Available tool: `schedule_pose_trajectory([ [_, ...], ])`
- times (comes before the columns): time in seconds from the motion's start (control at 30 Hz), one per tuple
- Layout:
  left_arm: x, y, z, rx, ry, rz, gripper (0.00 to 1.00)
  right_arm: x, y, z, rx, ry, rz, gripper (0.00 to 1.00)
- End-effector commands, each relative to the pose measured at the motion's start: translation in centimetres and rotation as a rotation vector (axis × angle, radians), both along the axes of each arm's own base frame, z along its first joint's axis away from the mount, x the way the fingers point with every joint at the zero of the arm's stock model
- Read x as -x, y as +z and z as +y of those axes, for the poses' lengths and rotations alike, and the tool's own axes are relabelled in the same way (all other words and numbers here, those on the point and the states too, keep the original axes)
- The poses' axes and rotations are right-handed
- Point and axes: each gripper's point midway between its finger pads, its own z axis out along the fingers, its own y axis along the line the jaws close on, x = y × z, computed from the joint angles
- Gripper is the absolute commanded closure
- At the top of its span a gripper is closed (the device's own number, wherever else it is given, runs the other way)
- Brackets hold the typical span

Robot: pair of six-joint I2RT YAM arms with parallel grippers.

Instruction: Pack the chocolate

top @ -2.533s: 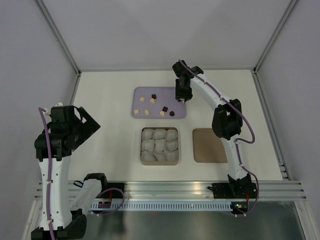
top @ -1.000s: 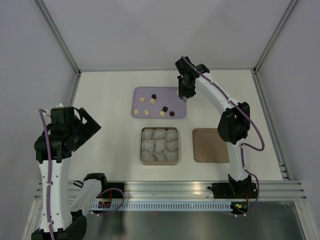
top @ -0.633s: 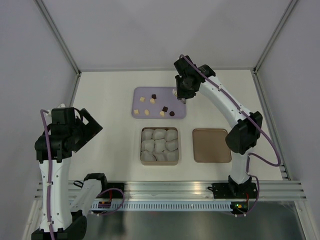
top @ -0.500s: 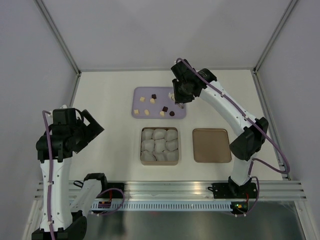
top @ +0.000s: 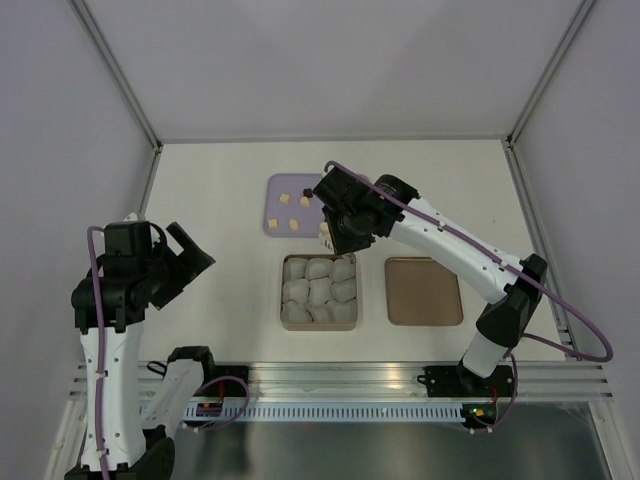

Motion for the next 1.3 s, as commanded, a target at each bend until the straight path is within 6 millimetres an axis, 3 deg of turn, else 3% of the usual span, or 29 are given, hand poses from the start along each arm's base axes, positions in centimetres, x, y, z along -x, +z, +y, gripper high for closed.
schedule_pose_trajectory([
  [0.0, 1.5, -0.6, -1.2, 0.072, -0.014, 0.050, 0.00, 2.6, 0.1, -1.1, 0.018, -0.029, 0.040, 0.91],
  [0.17, 1.9, -1.2, -1.6, 0.093, -0.013, 0.055, 0.00, 4.0, -1.3, -0.6, 0.066, 0.011, 0.058, 0.92],
  [0.4, 2.1, -1.7, -2.1, 0.130, -0.013, 0.054, 0.00, 4.6, -3.4, -1.3, 0.138, 0.011, 0.087, 0.92],
  [0.97, 1.3, -1.5, -3.2, 0.184, -0.047, 0.053, 0.00, 3.2, -6.2, -0.5, 0.224, 0.021, 0.097, 0.92],
  [1.27, 1.1, -1.5, -3.3, 0.183, -0.063, 0.053, 0.00, 2.3, -6.7, -0.1, 0.252, -0.003, 0.084, 0.92],
])
